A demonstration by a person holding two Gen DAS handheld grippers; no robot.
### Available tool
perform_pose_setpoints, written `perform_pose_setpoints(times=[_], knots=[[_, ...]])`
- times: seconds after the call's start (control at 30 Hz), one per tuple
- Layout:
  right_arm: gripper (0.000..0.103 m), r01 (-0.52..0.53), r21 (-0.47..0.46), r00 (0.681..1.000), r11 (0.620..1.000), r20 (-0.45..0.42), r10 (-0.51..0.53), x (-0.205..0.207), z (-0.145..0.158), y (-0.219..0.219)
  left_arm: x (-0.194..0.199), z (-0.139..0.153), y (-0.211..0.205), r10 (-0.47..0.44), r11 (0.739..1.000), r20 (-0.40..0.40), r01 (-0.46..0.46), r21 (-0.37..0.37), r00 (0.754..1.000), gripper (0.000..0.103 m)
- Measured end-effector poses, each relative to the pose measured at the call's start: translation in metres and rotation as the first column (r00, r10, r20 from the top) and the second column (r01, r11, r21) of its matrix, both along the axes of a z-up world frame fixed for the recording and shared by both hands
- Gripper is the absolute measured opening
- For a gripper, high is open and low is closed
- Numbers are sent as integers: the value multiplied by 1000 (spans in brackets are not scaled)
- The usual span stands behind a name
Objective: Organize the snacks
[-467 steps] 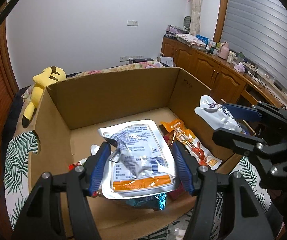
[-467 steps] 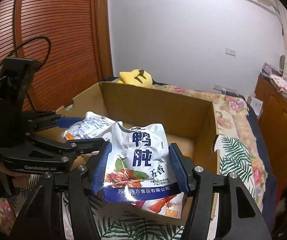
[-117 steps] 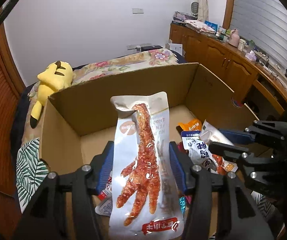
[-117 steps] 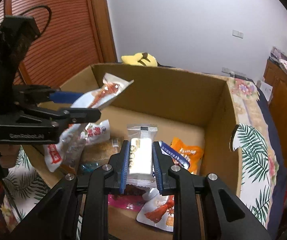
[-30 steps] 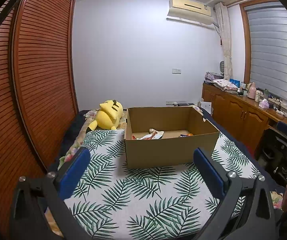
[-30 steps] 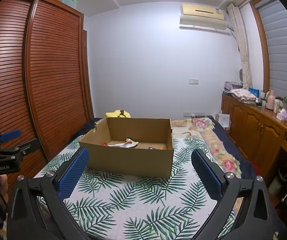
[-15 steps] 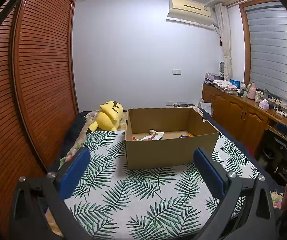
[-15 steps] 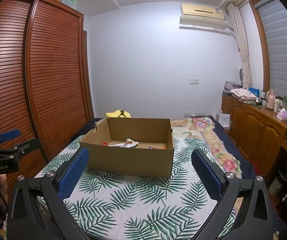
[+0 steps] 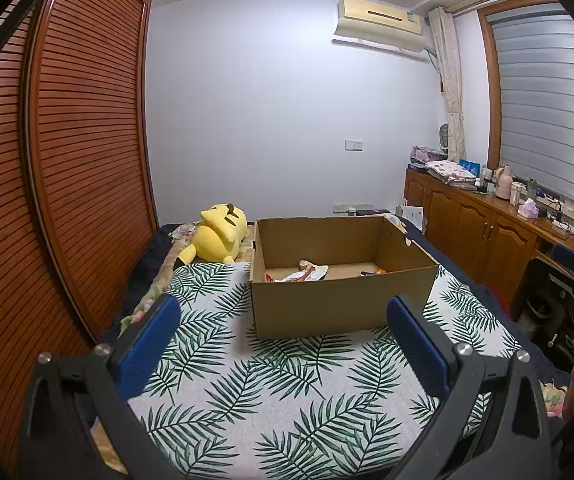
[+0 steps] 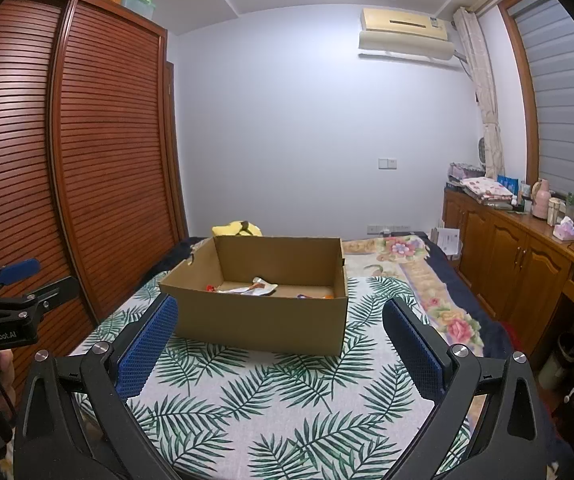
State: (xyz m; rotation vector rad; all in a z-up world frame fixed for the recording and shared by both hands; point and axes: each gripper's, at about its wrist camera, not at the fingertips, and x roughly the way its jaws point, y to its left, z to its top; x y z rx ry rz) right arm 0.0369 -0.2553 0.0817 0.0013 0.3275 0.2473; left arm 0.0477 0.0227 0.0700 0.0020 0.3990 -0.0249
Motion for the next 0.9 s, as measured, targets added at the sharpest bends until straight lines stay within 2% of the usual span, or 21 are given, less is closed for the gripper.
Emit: perform_pose_setpoints(times=[0.9], knots=[[103,-4,-2,1000,1000,1,4,-1,1,3,2,-5,5,5,1000,-8,-5,-5,1000,103]])
